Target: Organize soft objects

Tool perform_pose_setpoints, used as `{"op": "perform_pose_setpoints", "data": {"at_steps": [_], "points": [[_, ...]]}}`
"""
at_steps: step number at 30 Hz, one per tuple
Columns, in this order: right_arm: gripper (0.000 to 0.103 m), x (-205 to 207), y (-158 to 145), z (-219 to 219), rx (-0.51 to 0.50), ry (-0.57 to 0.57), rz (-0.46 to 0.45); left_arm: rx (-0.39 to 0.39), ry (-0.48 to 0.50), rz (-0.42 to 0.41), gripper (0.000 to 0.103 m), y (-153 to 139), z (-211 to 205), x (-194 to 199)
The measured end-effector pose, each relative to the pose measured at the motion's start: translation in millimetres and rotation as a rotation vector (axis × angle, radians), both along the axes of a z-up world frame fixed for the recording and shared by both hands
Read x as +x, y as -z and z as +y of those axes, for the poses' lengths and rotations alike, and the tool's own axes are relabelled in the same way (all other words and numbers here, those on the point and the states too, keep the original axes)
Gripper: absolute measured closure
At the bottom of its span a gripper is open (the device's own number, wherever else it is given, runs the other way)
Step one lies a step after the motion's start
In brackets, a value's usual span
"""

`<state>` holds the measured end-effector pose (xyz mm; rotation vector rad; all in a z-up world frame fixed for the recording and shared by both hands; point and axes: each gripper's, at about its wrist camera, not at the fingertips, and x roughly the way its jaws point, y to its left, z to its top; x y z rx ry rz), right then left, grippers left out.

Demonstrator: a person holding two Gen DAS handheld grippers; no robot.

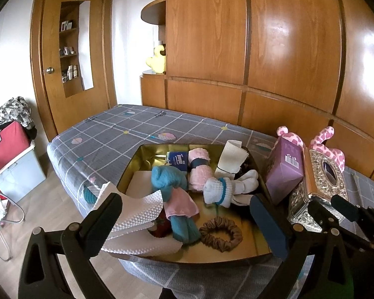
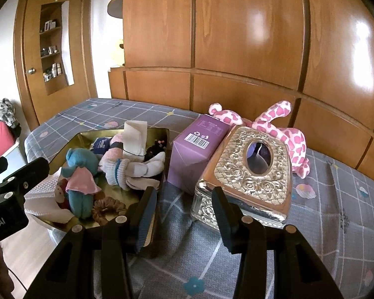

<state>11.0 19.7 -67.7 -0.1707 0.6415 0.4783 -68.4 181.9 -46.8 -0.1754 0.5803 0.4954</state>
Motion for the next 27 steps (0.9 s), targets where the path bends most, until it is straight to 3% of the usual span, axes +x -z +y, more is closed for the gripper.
{"op": "perform_pose_setpoints", "data": {"at_steps": [27], "points": [[0.057, -1.1, -1.8, -1.2, 0.002, 0.009, -0.005, -0.002, 0.007, 0.003, 0.0, -1.0, -2.9, -1.2]]}}
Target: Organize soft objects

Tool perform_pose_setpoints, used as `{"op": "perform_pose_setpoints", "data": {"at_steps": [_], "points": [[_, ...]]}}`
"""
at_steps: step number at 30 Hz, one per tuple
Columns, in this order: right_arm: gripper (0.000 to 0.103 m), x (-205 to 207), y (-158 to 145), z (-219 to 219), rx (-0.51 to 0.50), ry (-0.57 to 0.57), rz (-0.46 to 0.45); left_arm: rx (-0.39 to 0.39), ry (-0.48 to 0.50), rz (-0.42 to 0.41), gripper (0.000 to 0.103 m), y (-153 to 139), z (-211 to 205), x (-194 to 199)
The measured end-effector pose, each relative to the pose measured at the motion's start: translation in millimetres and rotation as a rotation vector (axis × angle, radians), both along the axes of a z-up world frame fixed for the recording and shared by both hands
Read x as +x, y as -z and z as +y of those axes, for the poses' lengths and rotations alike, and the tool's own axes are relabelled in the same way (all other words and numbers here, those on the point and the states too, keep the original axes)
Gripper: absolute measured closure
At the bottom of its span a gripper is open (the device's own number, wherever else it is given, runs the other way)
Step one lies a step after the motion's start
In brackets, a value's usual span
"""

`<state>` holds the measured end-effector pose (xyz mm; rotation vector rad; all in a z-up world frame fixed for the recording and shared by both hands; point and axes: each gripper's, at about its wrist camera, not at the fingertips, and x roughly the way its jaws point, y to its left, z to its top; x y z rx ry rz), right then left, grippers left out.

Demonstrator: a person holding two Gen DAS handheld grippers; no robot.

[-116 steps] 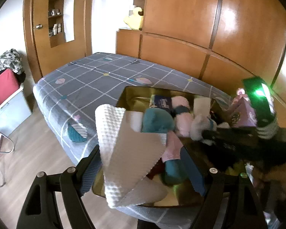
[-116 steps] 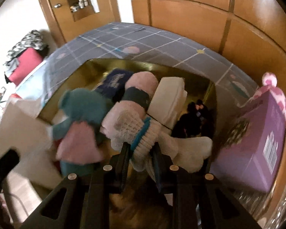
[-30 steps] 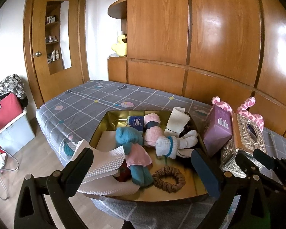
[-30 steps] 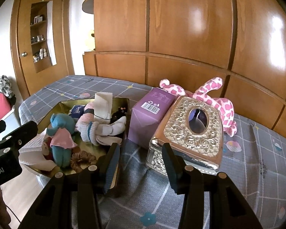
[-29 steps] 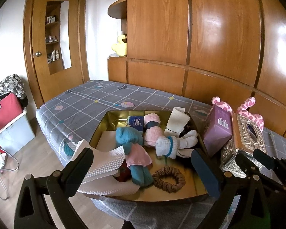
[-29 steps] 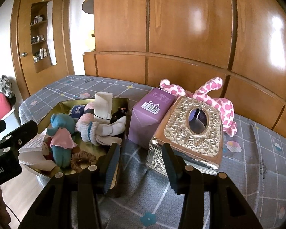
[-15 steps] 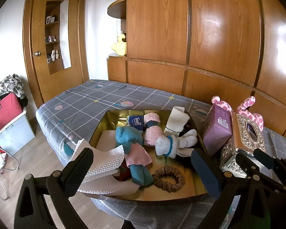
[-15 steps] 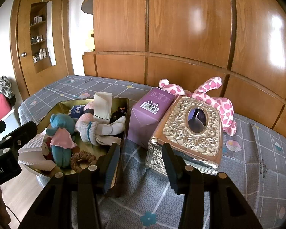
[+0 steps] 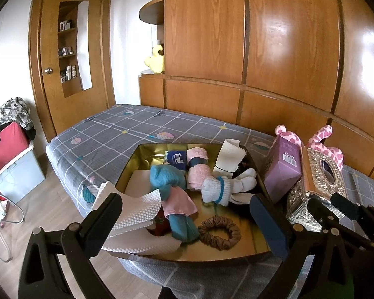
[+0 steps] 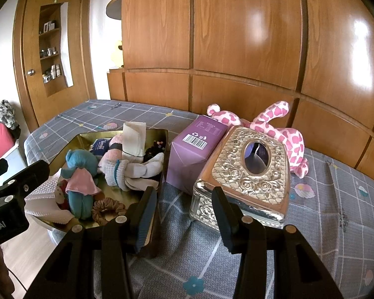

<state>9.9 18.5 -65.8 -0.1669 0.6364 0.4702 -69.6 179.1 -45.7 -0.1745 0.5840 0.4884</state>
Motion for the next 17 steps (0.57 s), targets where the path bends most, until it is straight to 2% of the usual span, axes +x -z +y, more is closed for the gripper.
{"op": "perform_pose_setpoints", "data": {"at_steps": [12, 17], "points": [[0.057, 0.3, 0.2, -1.4, 0.005, 0.011, 0.001, -0.008, 0.006, 0.007, 0.001, 1.2, 1.2, 0.7], [0.057, 0.9, -0.8, -4.0, 0.018, 0.024, -0.001, -0.037, 0.017, 0.01, 0.0, 4.5, 4.5, 1.6]]}}
